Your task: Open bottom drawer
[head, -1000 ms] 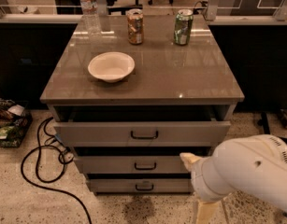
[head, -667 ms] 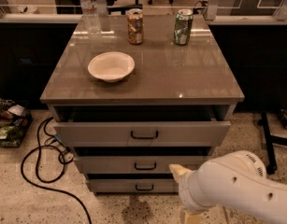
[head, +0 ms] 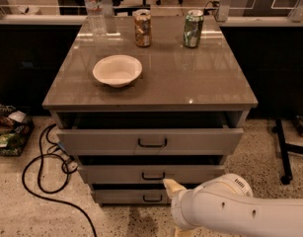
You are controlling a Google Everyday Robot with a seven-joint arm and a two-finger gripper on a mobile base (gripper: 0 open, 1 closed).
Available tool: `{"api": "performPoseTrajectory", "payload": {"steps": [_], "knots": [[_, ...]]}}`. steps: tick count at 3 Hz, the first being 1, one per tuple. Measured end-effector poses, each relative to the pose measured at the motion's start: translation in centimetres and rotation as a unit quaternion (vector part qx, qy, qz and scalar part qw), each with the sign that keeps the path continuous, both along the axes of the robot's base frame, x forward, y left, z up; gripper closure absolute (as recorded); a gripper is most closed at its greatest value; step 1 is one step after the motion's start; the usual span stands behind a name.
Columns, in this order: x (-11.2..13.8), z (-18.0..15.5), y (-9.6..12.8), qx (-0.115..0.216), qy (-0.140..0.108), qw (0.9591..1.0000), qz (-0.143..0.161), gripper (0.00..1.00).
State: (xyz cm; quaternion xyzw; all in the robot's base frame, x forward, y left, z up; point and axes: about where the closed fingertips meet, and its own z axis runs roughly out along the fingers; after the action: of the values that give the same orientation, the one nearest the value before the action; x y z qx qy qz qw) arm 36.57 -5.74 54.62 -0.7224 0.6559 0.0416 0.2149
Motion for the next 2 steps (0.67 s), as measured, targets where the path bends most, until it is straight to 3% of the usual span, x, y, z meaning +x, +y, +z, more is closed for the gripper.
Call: {"api": "performPoseTrajectory", "payload": {"steps": [1,2], "knots": [[0.3,-0.1,0.2,0.002,-0.001,1.0,0.0,0.0],[0.7,-2.3,0.8,-0.001,0.015,0.9999,0.003,0.0]]}}
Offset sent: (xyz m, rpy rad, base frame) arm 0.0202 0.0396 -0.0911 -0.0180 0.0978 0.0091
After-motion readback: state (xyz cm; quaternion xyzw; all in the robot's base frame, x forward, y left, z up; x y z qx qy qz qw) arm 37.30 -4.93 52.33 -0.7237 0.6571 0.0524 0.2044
